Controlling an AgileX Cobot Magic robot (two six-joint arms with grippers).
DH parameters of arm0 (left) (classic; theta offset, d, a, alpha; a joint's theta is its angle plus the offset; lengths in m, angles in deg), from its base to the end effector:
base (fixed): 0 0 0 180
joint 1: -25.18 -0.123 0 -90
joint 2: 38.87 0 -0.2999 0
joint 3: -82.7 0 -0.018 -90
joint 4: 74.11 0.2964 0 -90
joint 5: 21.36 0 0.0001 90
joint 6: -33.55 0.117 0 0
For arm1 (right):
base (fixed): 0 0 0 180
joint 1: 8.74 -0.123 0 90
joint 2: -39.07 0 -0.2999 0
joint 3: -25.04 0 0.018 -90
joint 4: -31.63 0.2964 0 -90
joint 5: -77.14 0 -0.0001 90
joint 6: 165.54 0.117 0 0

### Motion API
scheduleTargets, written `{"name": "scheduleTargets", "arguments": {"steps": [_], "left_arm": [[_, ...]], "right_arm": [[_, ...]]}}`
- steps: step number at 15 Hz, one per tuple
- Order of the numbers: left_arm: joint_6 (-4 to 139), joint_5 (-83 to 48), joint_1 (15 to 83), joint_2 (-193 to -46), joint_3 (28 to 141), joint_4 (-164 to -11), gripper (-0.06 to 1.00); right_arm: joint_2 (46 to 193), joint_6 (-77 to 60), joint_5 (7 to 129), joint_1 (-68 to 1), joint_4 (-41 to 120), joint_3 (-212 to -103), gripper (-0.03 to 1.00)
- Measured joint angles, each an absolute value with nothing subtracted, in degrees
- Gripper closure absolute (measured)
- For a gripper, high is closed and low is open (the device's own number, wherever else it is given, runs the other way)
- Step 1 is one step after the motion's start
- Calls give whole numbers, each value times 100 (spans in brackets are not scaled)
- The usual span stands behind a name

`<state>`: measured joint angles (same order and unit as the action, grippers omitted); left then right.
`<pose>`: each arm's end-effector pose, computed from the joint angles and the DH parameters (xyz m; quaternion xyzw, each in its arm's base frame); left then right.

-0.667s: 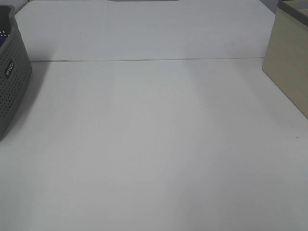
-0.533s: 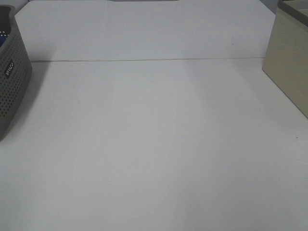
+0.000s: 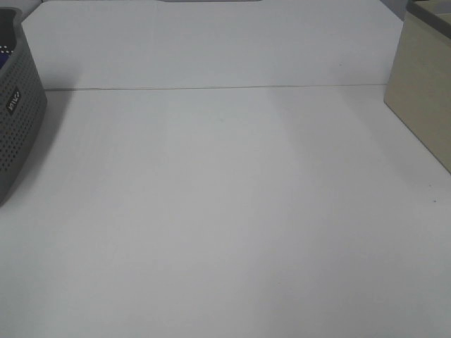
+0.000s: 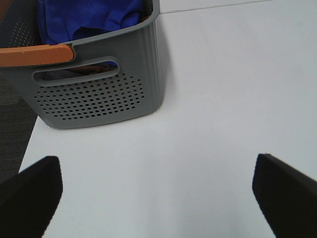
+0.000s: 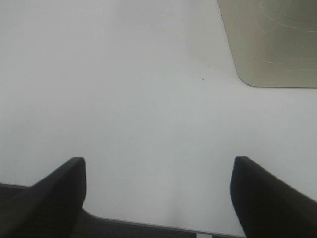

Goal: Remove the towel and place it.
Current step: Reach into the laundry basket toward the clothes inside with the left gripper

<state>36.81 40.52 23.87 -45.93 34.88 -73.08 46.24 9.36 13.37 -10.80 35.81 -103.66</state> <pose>0.0388 0.0027 0.2923 0.0139 0.8514 0.0299 0.5235 0.0441 0.0092 0.2685 -0.0563 0.8732 0.0236 0.4835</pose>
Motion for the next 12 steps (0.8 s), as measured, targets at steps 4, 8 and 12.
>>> {"name": "scheduleTargets", "arguments": {"steps": [4,8,12], "left_arm": [[3681,4052,2387,-4593,3488,-7308,-5],[3681,4052,2387,-4593,3488,-7308,-5],[3681,4052,2387,-4593,3488,-7308,-5]], "right_arm": [[4624,936,1337,-1080,3581,-10366,19],[4624,936,1337,-1080,3581,-10366,19],[4624,936,1337,-1080,3581,-10366,19]]}}
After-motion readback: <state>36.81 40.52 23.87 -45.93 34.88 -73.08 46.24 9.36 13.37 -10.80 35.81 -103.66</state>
